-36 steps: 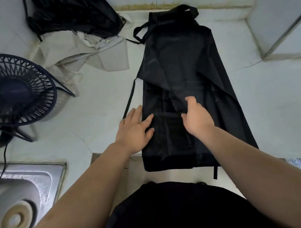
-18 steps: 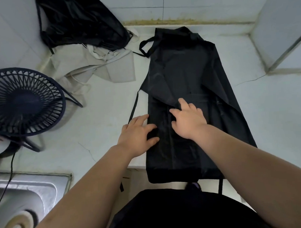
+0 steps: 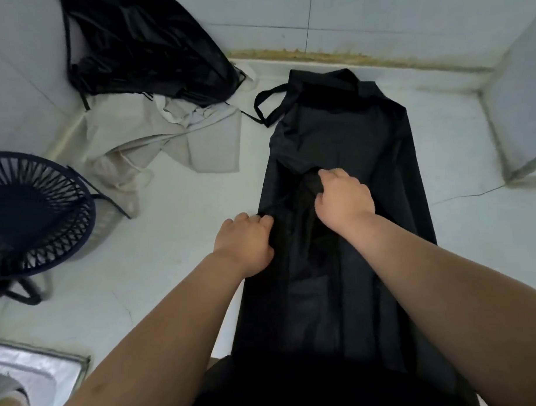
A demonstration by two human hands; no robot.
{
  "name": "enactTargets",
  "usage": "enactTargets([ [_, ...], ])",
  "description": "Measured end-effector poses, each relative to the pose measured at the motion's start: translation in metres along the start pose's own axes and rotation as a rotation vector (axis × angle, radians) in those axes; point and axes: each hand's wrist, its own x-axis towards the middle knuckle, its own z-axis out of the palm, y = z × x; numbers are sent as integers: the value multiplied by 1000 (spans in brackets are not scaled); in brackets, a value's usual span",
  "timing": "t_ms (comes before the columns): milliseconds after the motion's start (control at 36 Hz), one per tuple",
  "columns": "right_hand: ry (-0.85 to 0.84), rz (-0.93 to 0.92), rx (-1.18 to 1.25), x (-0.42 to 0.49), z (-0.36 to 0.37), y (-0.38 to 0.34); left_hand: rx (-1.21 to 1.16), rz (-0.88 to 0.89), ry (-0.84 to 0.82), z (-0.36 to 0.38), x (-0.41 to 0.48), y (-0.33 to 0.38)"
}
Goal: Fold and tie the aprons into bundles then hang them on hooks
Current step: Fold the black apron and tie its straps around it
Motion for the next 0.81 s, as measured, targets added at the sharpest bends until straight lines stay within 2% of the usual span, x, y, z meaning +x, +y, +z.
enactTargets([
  [111,32,-5,57,11,-5,8,11,-80,39,-9,21,4],
  [250,29,-38,144,29,-8,6,2,-206,-103,-25,42,6],
  [278,6,-46,159,32,-7,7,-37,-206,-85,-26,45,4],
  [333,-73,-64,225,40,-7,10,-218,-207,96,-29,52,0],
  [389,-210,-92,370,48,-9,11,-524,-267,337,-35,60,-5],
  [417,-288,-91,469,52,-11,11,-676,-325,390,-40,65,-6],
  [472,-398,-59,651,60,-17,9,-960,-421,350,-48,76,-9],
  [528,-360,-26,746,70,-23,12,-1181,-493,272,-55,88,-11],
  [611,-268,21,784,92,-34,20,-1211,-592,256,-64,105,-17],
  [667,-226,43,784,109,-40,24,-1220,-592,240,-70,119,-24],
  [806,-165,10,571,153,-38,23,-1400,-552,16,-83,154,-29],
])
